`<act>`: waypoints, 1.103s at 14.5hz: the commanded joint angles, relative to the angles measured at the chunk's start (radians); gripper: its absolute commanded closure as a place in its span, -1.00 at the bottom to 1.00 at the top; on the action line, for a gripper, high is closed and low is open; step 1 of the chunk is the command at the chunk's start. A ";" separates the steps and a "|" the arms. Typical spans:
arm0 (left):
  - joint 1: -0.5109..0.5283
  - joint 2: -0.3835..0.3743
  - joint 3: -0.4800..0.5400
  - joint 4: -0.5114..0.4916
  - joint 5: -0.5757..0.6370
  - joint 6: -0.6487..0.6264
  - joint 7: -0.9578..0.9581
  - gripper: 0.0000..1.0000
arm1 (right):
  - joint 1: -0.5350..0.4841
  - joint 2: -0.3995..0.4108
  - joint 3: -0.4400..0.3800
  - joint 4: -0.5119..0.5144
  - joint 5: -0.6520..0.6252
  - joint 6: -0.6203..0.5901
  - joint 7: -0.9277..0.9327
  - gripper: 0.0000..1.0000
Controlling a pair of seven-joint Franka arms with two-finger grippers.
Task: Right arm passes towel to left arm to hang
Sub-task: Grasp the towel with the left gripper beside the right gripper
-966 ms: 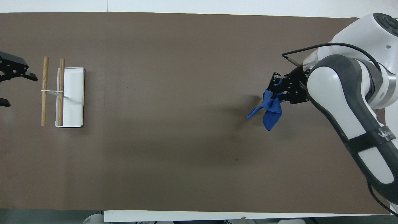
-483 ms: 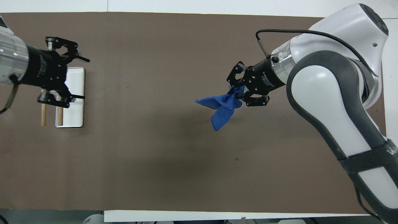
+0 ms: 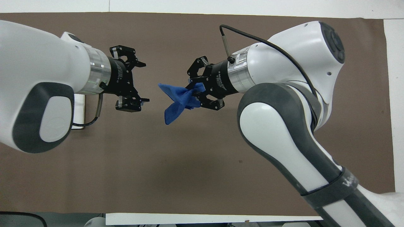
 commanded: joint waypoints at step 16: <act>-0.045 0.035 0.013 -0.073 -0.042 0.086 0.141 0.99 | -0.018 0.015 0.045 0.006 0.015 0.023 0.024 1.00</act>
